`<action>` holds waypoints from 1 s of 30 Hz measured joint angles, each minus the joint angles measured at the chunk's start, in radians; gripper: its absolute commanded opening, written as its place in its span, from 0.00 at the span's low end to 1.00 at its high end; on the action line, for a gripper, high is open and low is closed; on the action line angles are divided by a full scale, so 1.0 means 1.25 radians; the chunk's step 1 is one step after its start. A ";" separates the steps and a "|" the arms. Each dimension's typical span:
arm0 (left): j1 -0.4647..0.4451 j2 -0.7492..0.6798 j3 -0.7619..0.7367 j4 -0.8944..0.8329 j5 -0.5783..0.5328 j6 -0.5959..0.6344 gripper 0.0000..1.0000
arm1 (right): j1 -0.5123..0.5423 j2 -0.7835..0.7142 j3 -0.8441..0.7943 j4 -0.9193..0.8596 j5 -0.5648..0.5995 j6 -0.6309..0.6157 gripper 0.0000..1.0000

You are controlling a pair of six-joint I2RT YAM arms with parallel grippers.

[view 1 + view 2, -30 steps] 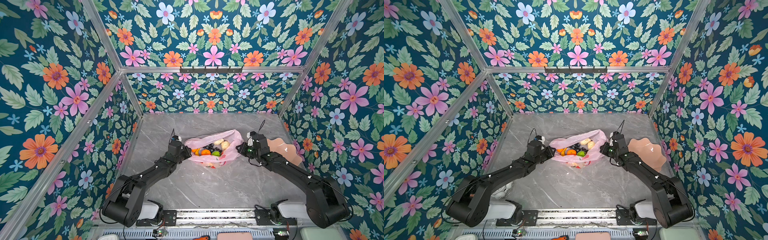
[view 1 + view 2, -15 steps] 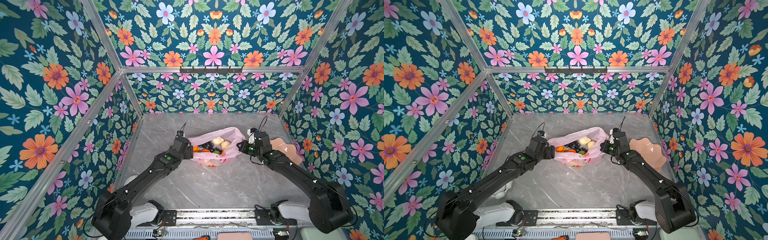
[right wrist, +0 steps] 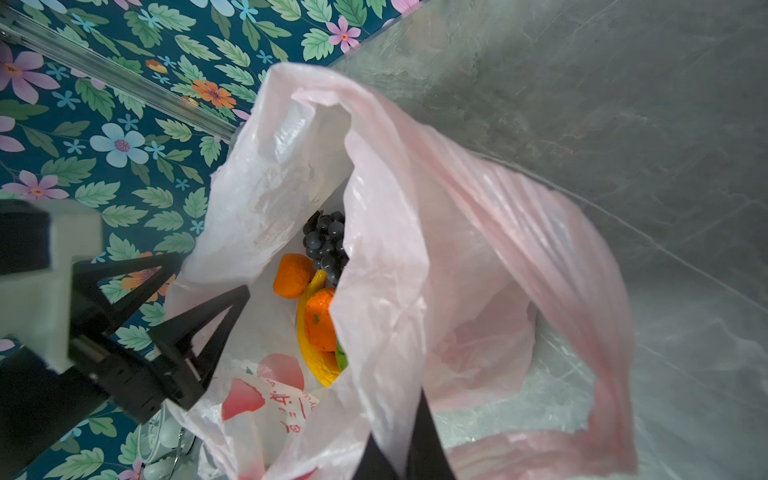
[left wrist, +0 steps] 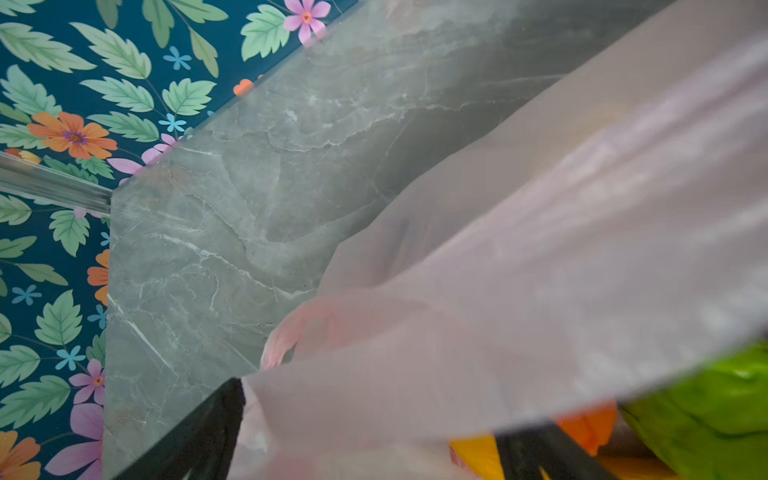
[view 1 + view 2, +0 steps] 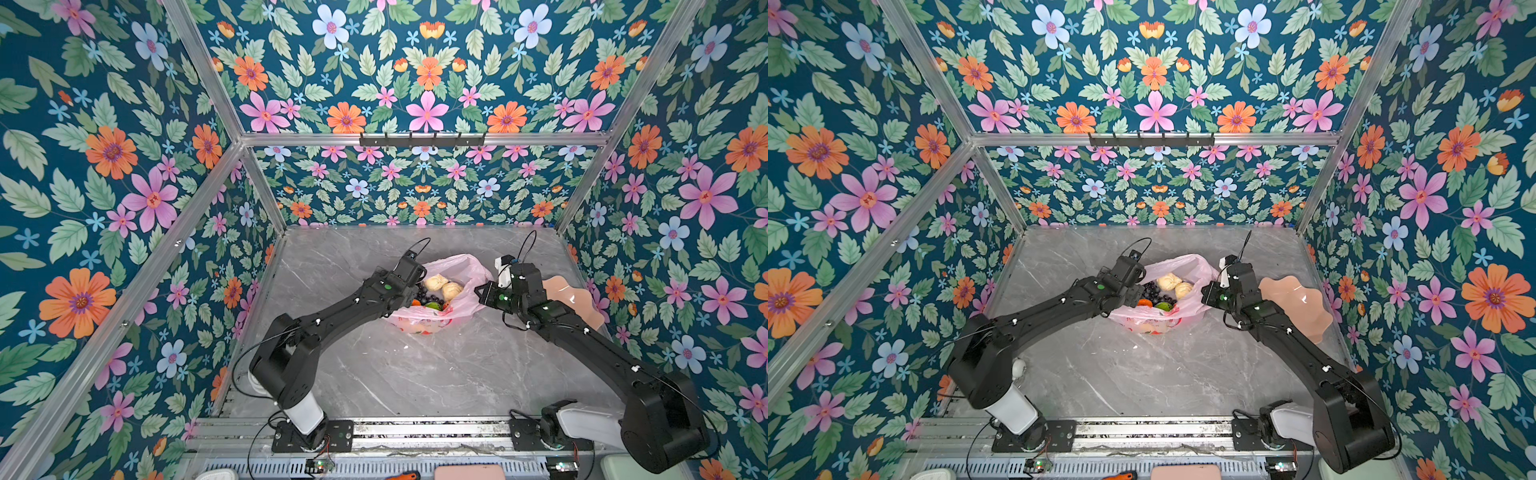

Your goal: Take the fake fruits out of the plastic bag

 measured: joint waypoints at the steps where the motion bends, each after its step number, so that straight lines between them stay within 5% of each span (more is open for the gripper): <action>1: 0.005 0.020 0.012 -0.001 -0.009 -0.001 0.89 | 0.000 -0.001 0.001 -0.003 0.001 -0.004 0.00; 5: 0.089 0.092 0.076 -0.012 -0.023 -0.031 0.37 | 0.000 0.001 0.006 -0.017 0.014 -0.014 0.00; 10: 0.247 0.113 0.088 0.005 0.092 -0.105 0.02 | -0.021 0.028 0.005 -0.019 0.012 -0.033 0.00; 19: 0.286 0.082 0.064 0.056 0.268 -0.146 0.00 | -0.052 0.110 0.037 -0.007 -0.036 -0.036 0.00; 20: 0.284 0.081 0.062 0.057 0.277 -0.146 0.00 | -0.046 0.112 0.051 -0.017 -0.034 -0.042 0.05; 22: 0.277 0.081 0.061 0.060 0.310 -0.144 0.00 | -0.030 0.114 0.081 -0.043 -0.023 -0.053 0.37; 25: 0.268 0.085 0.063 0.061 0.331 -0.143 0.00 | 0.001 0.107 0.127 -0.108 0.037 -0.083 0.66; 30: 0.267 0.096 0.072 0.060 0.342 -0.143 0.00 | 0.104 0.097 0.217 -0.235 0.215 -0.177 0.82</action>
